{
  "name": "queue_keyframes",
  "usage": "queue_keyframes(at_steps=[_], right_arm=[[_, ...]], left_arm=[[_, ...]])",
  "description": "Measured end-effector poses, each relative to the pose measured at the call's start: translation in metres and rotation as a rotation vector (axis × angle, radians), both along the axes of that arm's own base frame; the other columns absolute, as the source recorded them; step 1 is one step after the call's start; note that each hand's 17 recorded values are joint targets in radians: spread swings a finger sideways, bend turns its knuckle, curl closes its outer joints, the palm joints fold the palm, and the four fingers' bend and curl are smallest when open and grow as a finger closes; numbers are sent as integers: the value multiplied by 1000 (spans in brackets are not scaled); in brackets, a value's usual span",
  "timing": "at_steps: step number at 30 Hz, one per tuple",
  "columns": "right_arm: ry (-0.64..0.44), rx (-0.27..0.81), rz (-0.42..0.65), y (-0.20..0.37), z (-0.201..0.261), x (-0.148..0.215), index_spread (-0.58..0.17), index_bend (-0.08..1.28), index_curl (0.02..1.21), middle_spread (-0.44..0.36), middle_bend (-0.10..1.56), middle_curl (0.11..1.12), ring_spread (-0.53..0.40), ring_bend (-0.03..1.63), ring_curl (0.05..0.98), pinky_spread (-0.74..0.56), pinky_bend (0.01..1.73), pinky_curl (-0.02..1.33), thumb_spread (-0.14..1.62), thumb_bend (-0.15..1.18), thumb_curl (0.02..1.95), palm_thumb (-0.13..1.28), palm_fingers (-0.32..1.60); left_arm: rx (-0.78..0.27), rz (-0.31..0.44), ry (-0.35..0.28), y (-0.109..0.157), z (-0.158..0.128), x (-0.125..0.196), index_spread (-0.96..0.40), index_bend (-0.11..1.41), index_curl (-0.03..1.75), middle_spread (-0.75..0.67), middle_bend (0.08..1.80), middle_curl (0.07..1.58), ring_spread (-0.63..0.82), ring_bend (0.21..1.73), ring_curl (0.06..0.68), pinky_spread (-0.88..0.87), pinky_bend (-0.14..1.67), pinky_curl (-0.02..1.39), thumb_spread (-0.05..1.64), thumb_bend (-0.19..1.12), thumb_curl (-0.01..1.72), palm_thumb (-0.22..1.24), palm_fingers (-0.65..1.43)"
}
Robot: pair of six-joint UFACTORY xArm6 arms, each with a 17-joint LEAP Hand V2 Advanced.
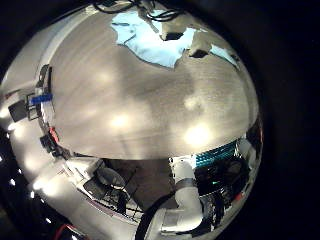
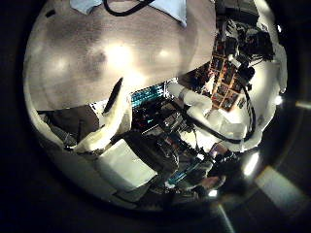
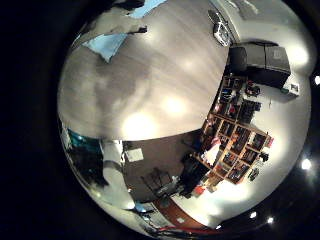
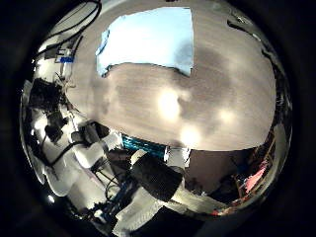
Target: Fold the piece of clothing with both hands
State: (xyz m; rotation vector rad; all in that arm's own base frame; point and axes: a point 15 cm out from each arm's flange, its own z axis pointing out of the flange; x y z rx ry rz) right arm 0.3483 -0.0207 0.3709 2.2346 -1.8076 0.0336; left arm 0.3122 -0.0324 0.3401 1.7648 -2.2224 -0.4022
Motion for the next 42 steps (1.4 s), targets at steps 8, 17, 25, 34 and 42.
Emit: queue_keyframes(at_steps=[8,17,25,34,42], right_arm=[[13,10,-25,-6,-4,0,-377,166,303,-64,418,374,-72,806,216,125,963,0,1248,-16,239,243,233],[-3,38,-48,-2,3,-7,-376,165,299,-71,420,375,-70,804,219,127,947,0,1260,-15,232,238,247],[4,78,-118,-9,-2,-7,-368,166,298,-78,440,382,-70,821,225,128,939,-1,1265,-15,227,225,276],[69,71,-130,-10,-30,-15,-368,168,300,-79,436,380,-70,814,223,130,940,-1,1260,-15,226,221,270],[92,72,-120,-10,-45,-15,-369,169,301,-79,430,379,-70,815,226,129,927,-1,1261,-15,222,215,264]], left_arm=[[3,2,-33,3,12,7,-63,189,453,186,179,308,285,617,201,278,317,385,1177,-18,346,475,236],[6,-45,-77,21,-14,27,-61,187,446,186,180,313,284,617,204,272,322,384,1179,-18,344,479,232],[-13,0,-89,48,-73,79,-35,153,414,199,186,324,289,642,213,265,349,391,1172,-21,341,477,188],[-27,7,-142,30,-139,137,-1,152,361,233,195,334,309,669,222,273,405,400,1114,-28,335,430,127],[3,14,-134,13,-152,166,5,166,344,215,212,348,312,676,221,273,393,390,1060,-32,322,370,145]])
